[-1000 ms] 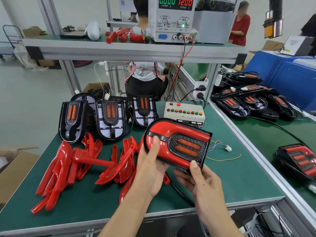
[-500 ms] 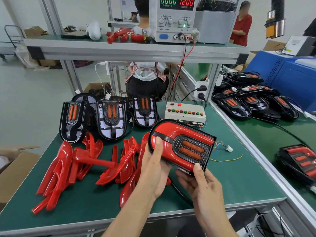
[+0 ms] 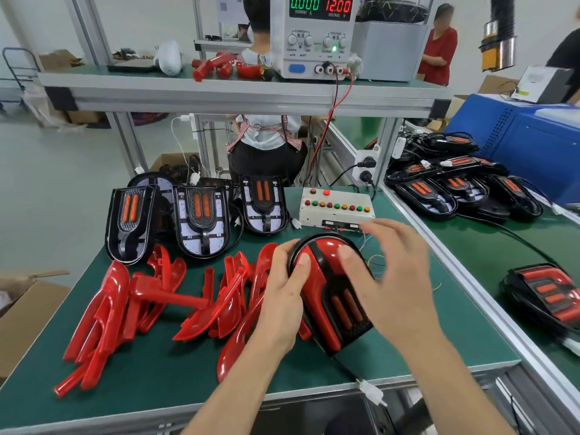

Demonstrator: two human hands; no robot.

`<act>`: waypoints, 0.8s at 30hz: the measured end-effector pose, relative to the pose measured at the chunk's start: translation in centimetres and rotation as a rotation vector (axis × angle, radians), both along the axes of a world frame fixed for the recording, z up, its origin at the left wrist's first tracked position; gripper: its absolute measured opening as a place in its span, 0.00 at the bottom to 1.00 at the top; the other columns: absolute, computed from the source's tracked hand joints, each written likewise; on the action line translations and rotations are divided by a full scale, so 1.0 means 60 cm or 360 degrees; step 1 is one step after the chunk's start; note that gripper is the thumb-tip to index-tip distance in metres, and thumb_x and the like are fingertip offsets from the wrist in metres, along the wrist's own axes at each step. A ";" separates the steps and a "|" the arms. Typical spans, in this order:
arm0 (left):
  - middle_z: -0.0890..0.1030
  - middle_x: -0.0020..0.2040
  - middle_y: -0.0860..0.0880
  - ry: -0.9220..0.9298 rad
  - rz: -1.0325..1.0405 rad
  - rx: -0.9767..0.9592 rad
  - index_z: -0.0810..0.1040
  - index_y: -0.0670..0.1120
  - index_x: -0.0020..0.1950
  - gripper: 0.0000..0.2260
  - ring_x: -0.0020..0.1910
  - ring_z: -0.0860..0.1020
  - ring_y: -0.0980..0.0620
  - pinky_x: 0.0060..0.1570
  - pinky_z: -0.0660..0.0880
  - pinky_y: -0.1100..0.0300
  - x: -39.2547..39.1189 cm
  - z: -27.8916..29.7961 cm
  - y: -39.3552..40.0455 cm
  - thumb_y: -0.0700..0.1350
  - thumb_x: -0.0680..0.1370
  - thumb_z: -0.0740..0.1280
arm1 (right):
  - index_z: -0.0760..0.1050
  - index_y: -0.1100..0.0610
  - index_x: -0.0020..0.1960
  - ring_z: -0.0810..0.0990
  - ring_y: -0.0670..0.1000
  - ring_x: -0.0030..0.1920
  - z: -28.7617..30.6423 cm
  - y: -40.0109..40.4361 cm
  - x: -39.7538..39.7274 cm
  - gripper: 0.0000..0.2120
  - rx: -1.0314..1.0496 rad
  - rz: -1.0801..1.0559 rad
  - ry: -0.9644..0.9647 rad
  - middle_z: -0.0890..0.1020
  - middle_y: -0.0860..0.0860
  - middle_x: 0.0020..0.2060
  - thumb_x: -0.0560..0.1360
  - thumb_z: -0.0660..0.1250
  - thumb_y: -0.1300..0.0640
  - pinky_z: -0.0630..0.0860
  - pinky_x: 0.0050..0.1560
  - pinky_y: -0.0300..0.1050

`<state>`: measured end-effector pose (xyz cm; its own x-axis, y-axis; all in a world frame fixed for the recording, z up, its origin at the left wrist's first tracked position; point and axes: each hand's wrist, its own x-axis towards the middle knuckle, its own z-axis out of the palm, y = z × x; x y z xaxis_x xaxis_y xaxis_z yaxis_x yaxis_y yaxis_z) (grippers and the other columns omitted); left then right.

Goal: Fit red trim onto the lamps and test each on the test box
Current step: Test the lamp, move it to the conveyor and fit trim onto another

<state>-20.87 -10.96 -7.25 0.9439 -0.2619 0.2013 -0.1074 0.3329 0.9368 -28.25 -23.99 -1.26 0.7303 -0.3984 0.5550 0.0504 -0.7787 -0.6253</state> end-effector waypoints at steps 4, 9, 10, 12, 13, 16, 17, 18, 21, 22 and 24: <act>0.83 0.59 0.54 -0.0073 -0.0041 0.0045 0.77 0.55 0.62 0.10 0.62 0.80 0.54 0.63 0.75 0.57 0.002 0.003 -0.020 0.49 0.81 0.63 | 0.75 0.44 0.66 0.77 0.44 0.61 0.045 -0.012 0.072 0.23 -0.0073 0.0402 0.0719 0.79 0.41 0.59 0.75 0.66 0.34 0.73 0.66 0.47; 0.82 0.57 0.61 -0.0116 -0.0090 0.0130 0.75 0.56 0.62 0.10 0.61 0.79 0.61 0.59 0.73 0.68 0.015 0.004 -0.026 0.51 0.81 0.62 | 0.79 0.46 0.54 0.81 0.42 0.50 0.043 -0.042 0.098 0.07 0.0262 0.0708 0.0736 0.84 0.43 0.49 0.77 0.72 0.47 0.78 0.56 0.45; 0.82 0.58 0.62 -0.0118 -0.0106 0.0153 0.75 0.55 0.64 0.11 0.61 0.78 0.62 0.60 0.73 0.68 0.017 0.001 -0.028 0.52 0.81 0.62 | 0.79 0.46 0.54 0.82 0.42 0.49 0.039 -0.045 0.098 0.06 0.0303 0.0719 0.0719 0.84 0.43 0.49 0.78 0.72 0.49 0.78 0.54 0.42; 0.81 0.59 0.60 -0.0147 -0.0109 0.0192 0.74 0.54 0.66 0.13 0.64 0.77 0.59 0.64 0.72 0.63 0.020 -0.005 -0.031 0.53 0.82 0.62 | 0.79 0.47 0.54 0.81 0.40 0.47 0.029 -0.050 0.098 0.05 0.0360 0.0707 0.0679 0.84 0.43 0.48 0.78 0.71 0.50 0.76 0.50 0.37; 0.81 0.60 0.58 -0.0150 -0.0103 0.0200 0.74 0.53 0.66 0.14 0.65 0.77 0.57 0.67 0.72 0.60 0.021 -0.007 -0.034 0.53 0.82 0.62 | 0.79 0.47 0.53 0.81 0.40 0.47 0.024 -0.051 0.097 0.05 0.0374 0.0693 0.0662 0.84 0.43 0.47 0.78 0.72 0.51 0.76 0.48 0.34; 0.81 0.62 0.54 -0.0152 -0.0085 0.0216 0.74 0.52 0.66 0.14 0.66 0.77 0.54 0.69 0.71 0.54 0.021 -0.014 -0.043 0.52 0.82 0.62 | 0.79 0.49 0.54 0.81 0.38 0.46 0.013 -0.054 0.094 0.06 0.0363 0.0637 0.0617 0.83 0.42 0.46 0.78 0.72 0.52 0.74 0.45 0.28; 0.81 0.62 0.55 -0.0147 -0.0078 0.0225 0.74 0.53 0.66 0.13 0.66 0.77 0.54 0.69 0.72 0.54 0.021 -0.016 -0.046 0.52 0.82 0.62 | 0.79 0.49 0.54 0.80 0.37 0.47 0.010 -0.054 0.094 0.06 0.0360 0.0614 0.0604 0.83 0.42 0.46 0.78 0.72 0.52 0.74 0.44 0.27; 0.81 0.61 0.56 -0.0139 -0.0068 0.0227 0.74 0.54 0.65 0.13 0.65 0.77 0.55 0.68 0.72 0.55 0.021 -0.018 -0.048 0.53 0.82 0.62 | 0.79 0.48 0.54 0.80 0.36 0.47 0.008 -0.055 0.094 0.06 0.0362 0.0595 0.0587 0.83 0.41 0.46 0.78 0.72 0.51 0.74 0.45 0.27; 0.80 0.61 0.59 -0.0158 -0.0036 0.0267 0.74 0.56 0.66 0.15 0.65 0.77 0.57 0.66 0.71 0.59 0.024 -0.012 -0.051 0.58 0.81 0.62 | 0.79 0.45 0.54 0.80 0.37 0.48 0.004 -0.058 0.096 0.07 0.0414 0.0550 0.0513 0.83 0.39 0.47 0.77 0.72 0.48 0.76 0.49 0.33; 0.80 0.62 0.59 -0.0162 -0.0039 0.0248 0.73 0.55 0.67 0.18 0.66 0.76 0.58 0.66 0.71 0.60 0.026 -0.009 -0.050 0.60 0.80 0.62 | 0.79 0.44 0.54 0.81 0.38 0.49 0.005 -0.061 0.097 0.07 0.0427 0.0536 0.0493 0.83 0.38 0.47 0.77 0.72 0.47 0.77 0.51 0.37; 0.80 0.65 0.56 -0.0066 -0.0067 0.0126 0.72 0.52 0.70 0.23 0.68 0.76 0.57 0.66 0.73 0.60 0.026 -0.010 -0.046 0.62 0.78 0.63 | 0.80 0.43 0.54 0.82 0.39 0.49 0.008 -0.068 0.100 0.06 0.0465 0.0543 0.0471 0.83 0.37 0.47 0.77 0.72 0.46 0.79 0.52 0.41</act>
<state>-19.29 -13.73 -7.87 0.9228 -0.3180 0.2173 -0.1343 0.2631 0.9554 -22.27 -28.06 -0.78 0.9536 -0.2182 0.2073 0.0588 -0.5403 -0.8394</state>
